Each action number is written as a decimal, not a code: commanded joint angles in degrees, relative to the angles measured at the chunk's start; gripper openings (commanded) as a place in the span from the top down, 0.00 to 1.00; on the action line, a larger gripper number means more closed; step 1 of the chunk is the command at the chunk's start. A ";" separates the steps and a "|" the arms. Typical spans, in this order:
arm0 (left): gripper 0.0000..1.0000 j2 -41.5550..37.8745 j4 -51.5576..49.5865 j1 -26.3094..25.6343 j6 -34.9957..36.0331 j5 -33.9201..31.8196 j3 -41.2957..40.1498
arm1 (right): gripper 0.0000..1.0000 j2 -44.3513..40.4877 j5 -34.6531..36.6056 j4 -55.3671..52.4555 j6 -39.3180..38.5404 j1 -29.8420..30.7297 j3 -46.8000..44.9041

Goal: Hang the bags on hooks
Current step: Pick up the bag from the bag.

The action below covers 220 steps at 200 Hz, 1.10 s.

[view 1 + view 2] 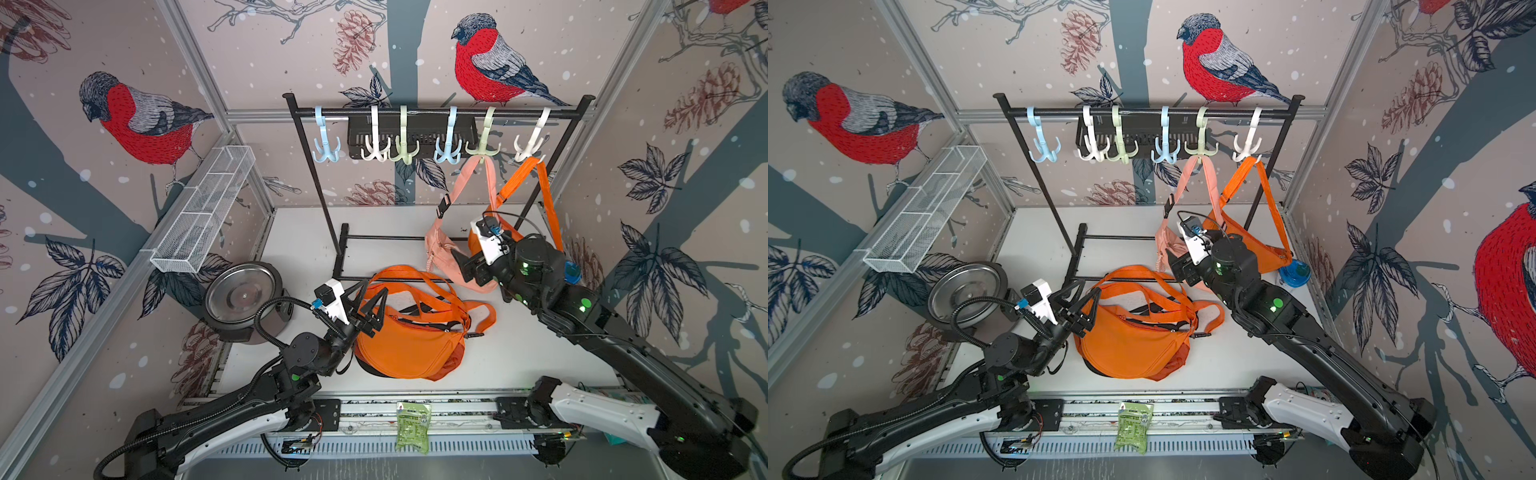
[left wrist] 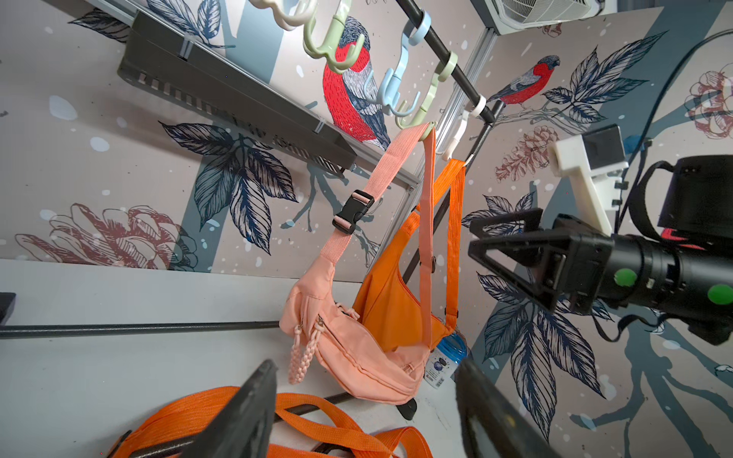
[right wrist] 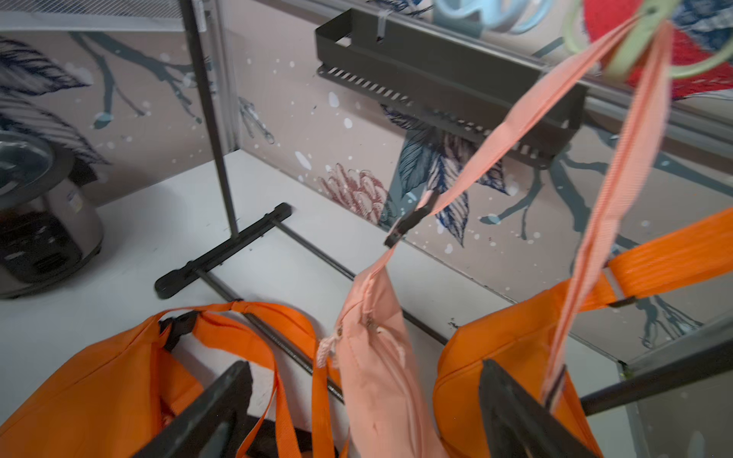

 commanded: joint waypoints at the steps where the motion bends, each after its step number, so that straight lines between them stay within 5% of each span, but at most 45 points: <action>1: 0.29 -1.91 -3.95 0.50 -1.49 -3.81 0.41 | 0.10 0.50 -3.24 -2.56 -0.67 2.49 -1.47; 23: 0.28 -4.05 -7.01 1.00 -2.14 -4.85 0.55 | 0.08 1.04 -7.62 -3.94 -0.13 4.91 -3.60; 29: 0.28 -4.56 -7.51 1.09 -2.31 -5.17 0.41 | 0.00 1.23 -8.91 -4.04 -0.05 5.54 -4.28; 91: 0.27 -7.51 -11.41 1.80 -4.19 -6.30 0.25 | 0.01 6.43 -18.20 -5.71 1.56 13.54 -8.57; 147: 0.26 -9.34 -15.43 1.89 -4.91 -8.42 1.25 | 0.01 14.12 -11.83 -6.96 6.36 26.82 -9.24; 220: 0.26 -10.30 -16.85 1.98 -4.92 -8.69 2.21 | 0.03 29.99 -1.52 -11.32 10.81 35.18 -6.82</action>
